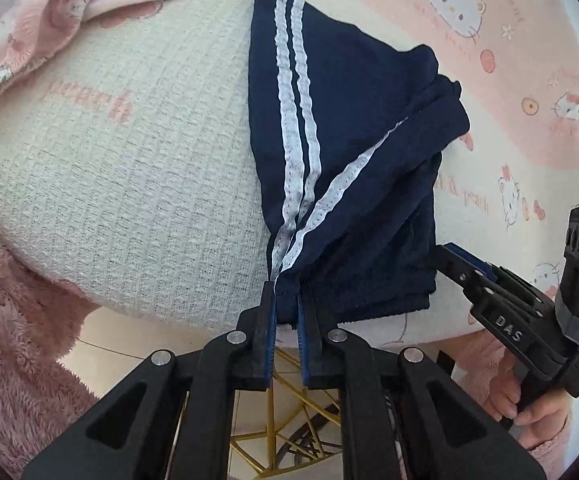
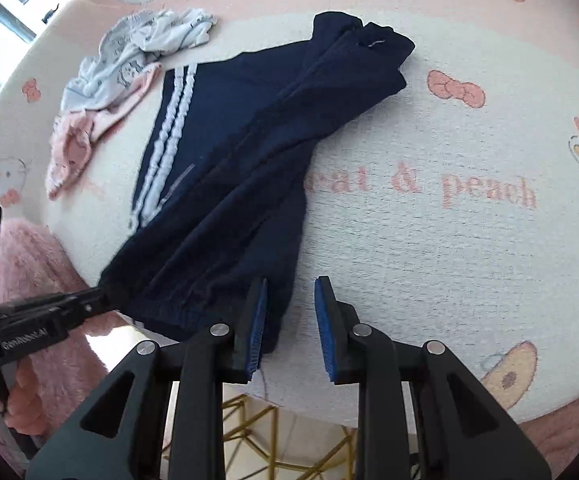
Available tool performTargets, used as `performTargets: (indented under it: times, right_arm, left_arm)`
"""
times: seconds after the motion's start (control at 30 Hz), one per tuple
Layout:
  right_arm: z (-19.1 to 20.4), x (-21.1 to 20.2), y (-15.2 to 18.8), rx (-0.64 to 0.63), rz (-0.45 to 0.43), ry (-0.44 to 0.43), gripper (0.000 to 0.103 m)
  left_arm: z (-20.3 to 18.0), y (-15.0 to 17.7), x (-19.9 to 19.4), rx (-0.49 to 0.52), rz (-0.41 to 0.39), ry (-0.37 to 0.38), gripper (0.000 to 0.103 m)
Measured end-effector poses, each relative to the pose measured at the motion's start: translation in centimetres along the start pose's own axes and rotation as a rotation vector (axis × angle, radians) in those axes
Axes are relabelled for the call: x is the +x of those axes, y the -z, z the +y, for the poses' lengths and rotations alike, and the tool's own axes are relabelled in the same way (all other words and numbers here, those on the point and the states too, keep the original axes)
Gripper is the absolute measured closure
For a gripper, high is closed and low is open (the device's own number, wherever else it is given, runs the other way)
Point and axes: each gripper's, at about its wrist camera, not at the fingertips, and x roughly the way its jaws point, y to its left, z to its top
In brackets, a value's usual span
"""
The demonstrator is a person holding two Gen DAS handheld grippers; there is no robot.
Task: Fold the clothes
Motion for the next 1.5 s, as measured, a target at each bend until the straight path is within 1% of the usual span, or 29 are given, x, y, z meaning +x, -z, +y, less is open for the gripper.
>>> performTargets:
  times: [0.03, 0.07, 0.1, 0.17, 0.27, 0.33, 0.37, 0.43, 0.47, 0.53, 0.57, 0.6, 0.63, 0.67, 0.7, 0.73, 0.77, 0.8, 0.87, 0.93, 0.97, 1.0, 1.1, 1.23, 1.27, 1.33, 1.4, 1.43, 1.5]
  right_arm:
    - [-0.3, 0.2, 0.1, -0.001, 0.001, 0.039, 0.079]
    - [-0.7, 0.1, 0.4, 0.010, -0.002, 0.047, 0.079]
    - [-1.2, -0.3, 0.6, 0.029, -0.008, 0.023, 0.079]
    - [-1.7, -1.2, 0.6, 0.064, -0.034, -0.050, 0.079]
    - [-1.1, -2.1, 0.3, 0.062, -0.079, -0.104, 0.079]
    - [-0.6, -1.7, 0.2, 0.054, -0.068, -0.138, 0.079]
    - [-0.3, -1.1, 0.2, 0.048, -0.046, -0.136, 0.079]
    - [0.4, 0.3, 0.2, 0.018, 0.004, -0.092, 0.079]
    - [1.0, 0.7, 0.1, -0.001, 0.004, -0.076, 0.079]
    - [1.4, 0.7, 0.1, -0.041, 0.012, -0.044, 0.079]
    - [1.5, 0.7, 0.1, -0.058, 0.018, -0.024, 0.079]
    - [1.4, 0.6, 0.2, -0.069, 0.024, 0.000, 0.079]
    - [1.2, 0.5, 0.2, -0.074, 0.026, 0.019, 0.079]
    - [0.8, 0.3, 0.1, -0.066, 0.022, 0.032, 0.079]
    - [0.4, 0.0, 0.0, -0.052, 0.016, 0.045, 0.079]
    - [0.0, -0.4, 0.0, -0.039, 0.008, 0.049, 0.079]
    - [-0.4, -0.7, -0.2, -0.028, -0.003, 0.040, 0.079]
    - [-0.7, -1.0, -0.3, -0.014, -0.014, 0.025, 0.079]
    - [-1.0, -1.5, -0.6, 0.020, -0.038, -0.032, 0.078]
    - [-0.7, -1.5, -0.8, 0.044, -0.047, -0.096, 0.077]
    - [-0.4, -1.1, -0.8, 0.044, -0.042, -0.115, 0.076]
    - [0.0, -0.5, -0.7, 0.040, -0.028, -0.125, 0.076]
    - [0.6, 0.7, -0.6, 0.016, 0.010, -0.103, 0.077]
    - [0.2, 0.1, -0.1, 0.015, 0.047, -0.118, 0.069]
    - [0.1, -0.1, 0.1, 0.017, 0.047, -0.125, 0.069]
    - [0.0, -0.7, 0.3, 0.018, 0.027, -0.133, 0.069]
    - [0.6, -1.3, 0.0, -0.005, -0.025, -0.133, 0.069]
    - [0.8, -1.4, -0.2, -0.016, -0.030, -0.124, 0.069]
    - [1.1, -0.5, -0.6, -0.029, 0.006, -0.075, 0.069]
  left_arm:
    - [-0.1, 0.0, 0.3, -0.002, 0.014, -0.003, 0.092]
    - [-0.3, -0.1, 0.1, -0.002, 0.012, -0.004, 0.091]
    - [-0.5, -0.3, -0.4, 0.001, 0.006, -0.001, 0.090]
    - [-0.9, -0.4, -1.8, 0.006, -0.037, -0.017, 0.088]
    - [-2.5, -0.4, -3.9, 0.072, -0.121, -0.069, 0.085]
    - [-3.7, -0.5, -4.1, 0.122, -0.150, -0.105, 0.085]
    - [-3.8, -0.4, -4.1, 0.127, -0.149, -0.108, 0.085]
    - [-3.9, -0.2, -4.1, 0.136, -0.145, -0.115, 0.085]
    - [-4.0, -0.3, -3.9, 0.131, -0.144, -0.112, 0.085]
    - [-3.8, -0.4, -4.0, 0.131, -0.135, -0.124, 0.085]
    - [-3.1, -0.6, -3.7, 0.125, -0.115, -0.125, 0.085]
    - [-2.4, -0.8, -3.4, 0.121, -0.091, -0.127, 0.083]
    - [-2.4, -0.8, -2.9, 0.135, -0.034, -0.143, 0.080]
    - [-2.3, -0.6, -2.7, 0.160, 0.007, -0.158, 0.080]
    - [-2.3, -0.4, -2.7, 0.180, 0.011, -0.162, 0.080]
    - [-2.2, -0.3, -2.9, 0.181, -0.008, -0.163, 0.080]
    - [-2.0, -0.4, -3.1, 0.181, -0.027, -0.161, 0.080]
    - [-1.9, -0.6, -3.3, 0.169, -0.042, -0.144, 0.080]
    - [-2.2, -1.2, -3.6, 0.174, -0.070, -0.100, 0.080]
    - [-3.1, -1.7, -3.3, 0.216, -0.079, -0.041, 0.080]
    - [-3.5, -1.9, -2.6, 0.231, -0.058, -0.039, 0.080]
    - [-3.9, -2.1, -1.9, 0.246, -0.036, -0.042, 0.080]
    - [-3.4, -1.8, 1.4, 0.250, 0.061, -0.177, 0.080]
    - [-2.3, -0.9, 1.6, 0.225, 0.097, -0.148, 0.079]
    - [-2.4, -0.9, 1.4, 0.222, 0.099, -0.147, 0.079]
    - [-3.1, -1.2, 0.6, 0.234, 0.061, -0.138, 0.078]
    - [-4.0, -1.4, 0.1, 0.266, 0.022, -0.111, 0.078]
    - [-4.0, -1.5, 0.7, 0.270, 0.040, -0.132, 0.078]
    - [-3.9, -1.6, 1.7, 0.276, 0.076, -0.177, 0.078]
